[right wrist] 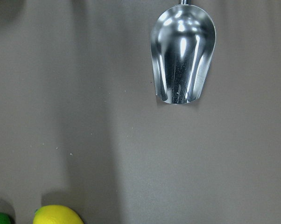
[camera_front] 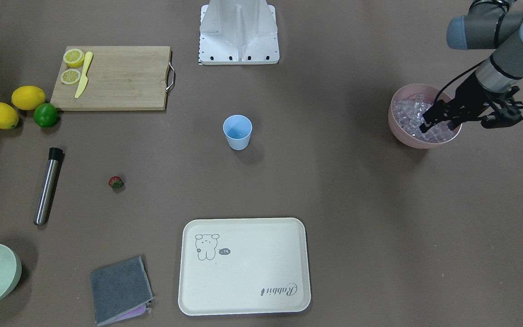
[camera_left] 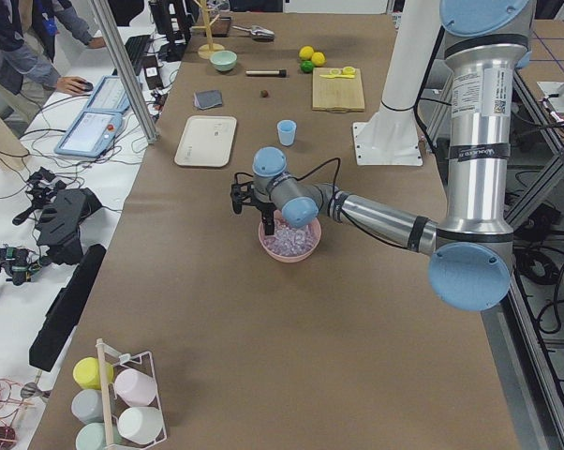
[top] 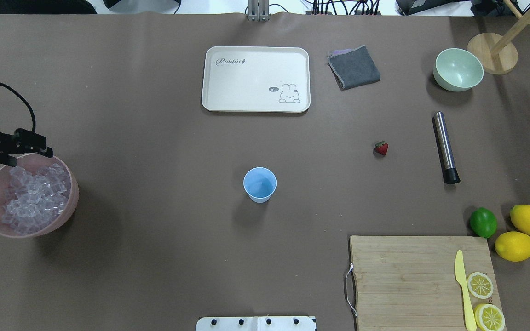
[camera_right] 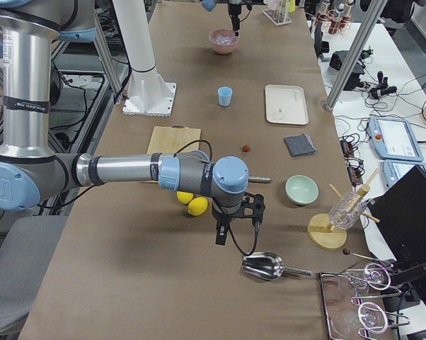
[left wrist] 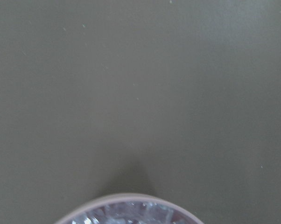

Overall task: Mash ice and strawberries in cup
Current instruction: 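Lower the left gripper into the pink bowl of ice cubes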

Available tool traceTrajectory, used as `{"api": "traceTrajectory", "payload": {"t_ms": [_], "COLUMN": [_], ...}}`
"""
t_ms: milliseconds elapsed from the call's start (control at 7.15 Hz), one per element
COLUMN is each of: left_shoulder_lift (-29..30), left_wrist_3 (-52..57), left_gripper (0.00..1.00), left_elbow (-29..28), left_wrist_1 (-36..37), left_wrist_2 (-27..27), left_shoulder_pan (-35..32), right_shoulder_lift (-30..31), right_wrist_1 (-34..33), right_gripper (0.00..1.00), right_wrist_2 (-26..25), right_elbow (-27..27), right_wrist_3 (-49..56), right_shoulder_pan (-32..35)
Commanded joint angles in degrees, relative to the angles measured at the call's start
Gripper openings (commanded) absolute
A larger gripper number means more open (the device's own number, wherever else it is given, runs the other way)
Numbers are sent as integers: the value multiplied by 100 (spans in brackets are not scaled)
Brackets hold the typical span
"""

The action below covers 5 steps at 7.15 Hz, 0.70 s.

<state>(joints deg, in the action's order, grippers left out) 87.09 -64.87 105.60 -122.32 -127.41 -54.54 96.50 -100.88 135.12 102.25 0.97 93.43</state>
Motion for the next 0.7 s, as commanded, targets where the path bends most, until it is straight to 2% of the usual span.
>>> {"api": "traceTrajectory", "payload": {"t_ms": [0, 280, 559], "left_shoulder_lift": [-376, -623, -632], "left_wrist_3": [-376, -421, -421], "left_gripper": [98, 97, 93], "left_elbow": [4, 21, 48], "left_wrist_1": [-475, -713, -740], "left_wrist_2": [128, 129, 137], "left_shoulder_pan": [233, 242, 356], "right_shoulder_lift": [9, 26, 27], "right_wrist_1": [7, 7, 7], "right_gripper": [100, 100, 100], "right_wrist_2": [-4, -12, -12], "right_elbow": [-12, -20, -29], "right_wrist_3": [17, 61, 62], "right_shoulder_pan": [0, 9, 9]}}
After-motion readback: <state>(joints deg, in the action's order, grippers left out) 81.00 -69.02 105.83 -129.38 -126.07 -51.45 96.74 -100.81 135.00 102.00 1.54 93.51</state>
